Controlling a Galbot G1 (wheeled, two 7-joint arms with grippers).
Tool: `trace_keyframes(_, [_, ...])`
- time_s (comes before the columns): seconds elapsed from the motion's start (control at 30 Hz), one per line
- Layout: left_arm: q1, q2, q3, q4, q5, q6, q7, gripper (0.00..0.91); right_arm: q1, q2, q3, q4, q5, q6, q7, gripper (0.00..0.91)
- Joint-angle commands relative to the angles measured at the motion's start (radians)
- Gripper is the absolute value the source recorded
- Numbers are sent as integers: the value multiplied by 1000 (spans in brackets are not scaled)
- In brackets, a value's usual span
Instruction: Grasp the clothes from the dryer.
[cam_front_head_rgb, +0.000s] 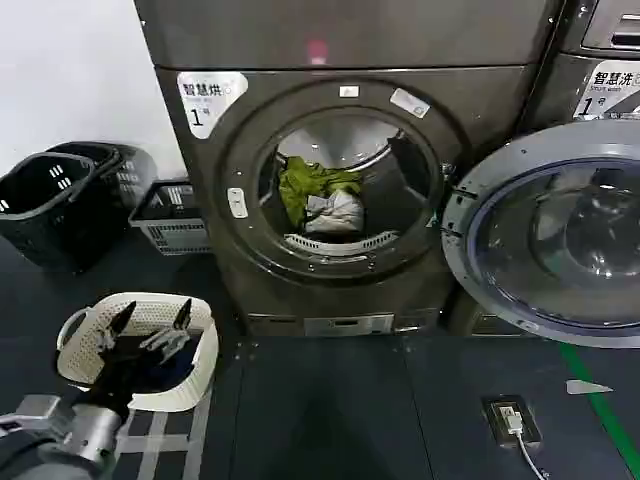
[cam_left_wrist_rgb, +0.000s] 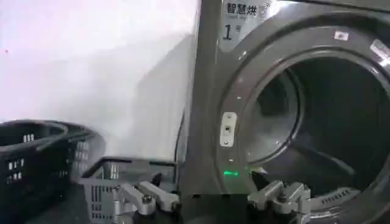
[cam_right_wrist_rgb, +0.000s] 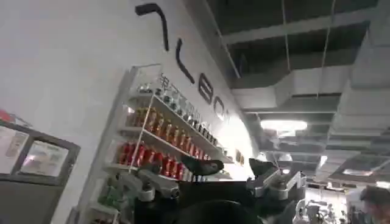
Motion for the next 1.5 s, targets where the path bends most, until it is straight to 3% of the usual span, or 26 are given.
trace_keyframes(0.03, [0, 0, 0, 0, -2, -2, 3, 907, 3, 2, -13, -2, 31, 36, -22, 907])
trace_keyframes(1.5, [1, -25, -5, -26, -1, 2, 15, 907, 12, -11, -19, 10, 29, 55, -31, 907])
